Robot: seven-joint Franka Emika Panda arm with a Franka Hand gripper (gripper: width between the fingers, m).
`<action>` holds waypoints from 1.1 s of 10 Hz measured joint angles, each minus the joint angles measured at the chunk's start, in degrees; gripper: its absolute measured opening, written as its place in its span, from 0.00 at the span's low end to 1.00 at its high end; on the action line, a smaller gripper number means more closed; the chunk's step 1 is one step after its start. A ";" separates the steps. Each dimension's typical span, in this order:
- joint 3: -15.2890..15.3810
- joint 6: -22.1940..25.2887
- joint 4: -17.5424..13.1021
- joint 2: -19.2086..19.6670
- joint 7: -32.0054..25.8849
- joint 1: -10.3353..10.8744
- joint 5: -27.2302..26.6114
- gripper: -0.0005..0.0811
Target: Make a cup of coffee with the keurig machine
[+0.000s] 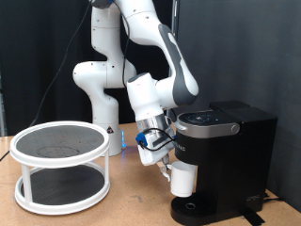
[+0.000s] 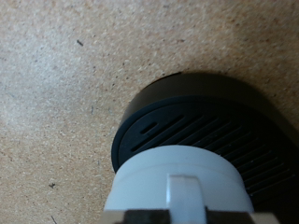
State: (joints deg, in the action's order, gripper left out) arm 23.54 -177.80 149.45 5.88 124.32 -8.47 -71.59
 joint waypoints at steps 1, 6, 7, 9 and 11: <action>0.00 -0.41 -0.59 0.71 0.91 0.00 0.58 0.01; 1.31 -3.26 -2.63 4.89 0.54 0.03 0.58 0.01; 2.18 -4.14 -3.07 5.75 -0.68 -0.05 -0.82 0.01; 3.91 -5.79 -4.17 7.47 -3.40 -0.25 -4.02 0.01; 5.49 -6.49 -4.71 8.27 -6.10 -0.76 -7.32 0.01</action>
State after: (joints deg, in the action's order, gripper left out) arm 29.03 -184.29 144.75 14.15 118.22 -9.23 -78.90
